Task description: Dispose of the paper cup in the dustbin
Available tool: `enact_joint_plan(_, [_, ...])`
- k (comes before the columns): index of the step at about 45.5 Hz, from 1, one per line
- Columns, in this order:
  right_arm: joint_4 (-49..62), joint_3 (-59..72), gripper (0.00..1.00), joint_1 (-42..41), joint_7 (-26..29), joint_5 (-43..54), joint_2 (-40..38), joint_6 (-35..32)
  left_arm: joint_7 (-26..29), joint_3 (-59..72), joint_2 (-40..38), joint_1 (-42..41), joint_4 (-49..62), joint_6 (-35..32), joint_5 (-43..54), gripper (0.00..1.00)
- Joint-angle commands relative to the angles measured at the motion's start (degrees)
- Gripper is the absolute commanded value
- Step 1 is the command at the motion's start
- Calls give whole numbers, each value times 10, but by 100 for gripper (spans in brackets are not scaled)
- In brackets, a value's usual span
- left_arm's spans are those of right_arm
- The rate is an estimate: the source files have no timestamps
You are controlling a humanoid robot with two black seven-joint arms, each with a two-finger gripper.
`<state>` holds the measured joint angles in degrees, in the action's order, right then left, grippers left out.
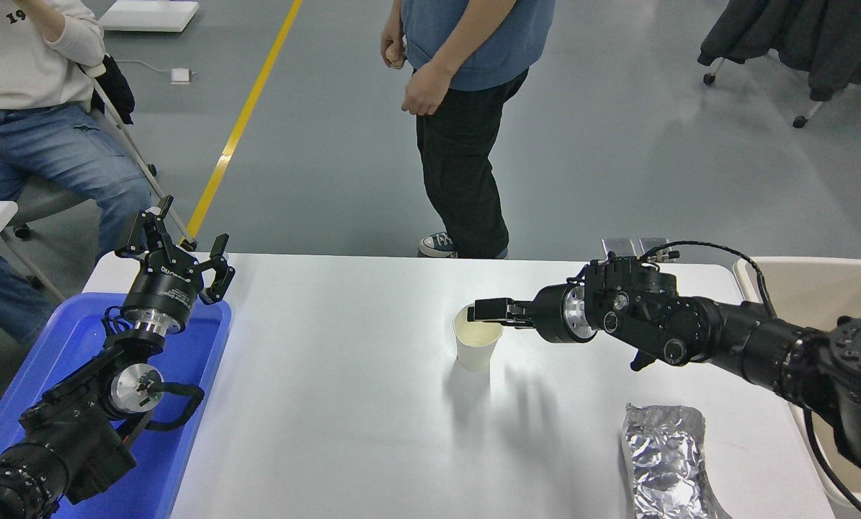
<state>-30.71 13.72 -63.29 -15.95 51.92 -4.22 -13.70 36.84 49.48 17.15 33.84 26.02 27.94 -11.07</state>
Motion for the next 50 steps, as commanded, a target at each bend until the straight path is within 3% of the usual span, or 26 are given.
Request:
enact_joint_plan(1, [50, 8, 99, 15, -20, 0, 26, 10, 0, 0, 0, 0, 0, 0, 0, 100])
enact_joint_plan(12, [80, 9, 96, 31, -39, 0, 40, 10, 0, 0, 1, 0, 0, 0, 0, 100])
enact_joint_plan(22, [99, 32, 74, 37, -58, -1, 42, 10, 1, 0, 0, 0, 0, 0, 0, 100])
enact_joint_plan(26, [108, 33, 54, 39, -62, 0, 42, 10, 0, 0, 0, 0, 0, 0, 0, 100])
enact_joint_plan(42, [110, 51, 43, 40, -63, -1, 42, 11, 1, 0, 1, 0, 0, 0, 0, 100])
enact_joint_plan(50, [107, 53, 11, 40, -65, -1, 42, 10, 1, 0, 1, 0, 0, 0, 0, 100])
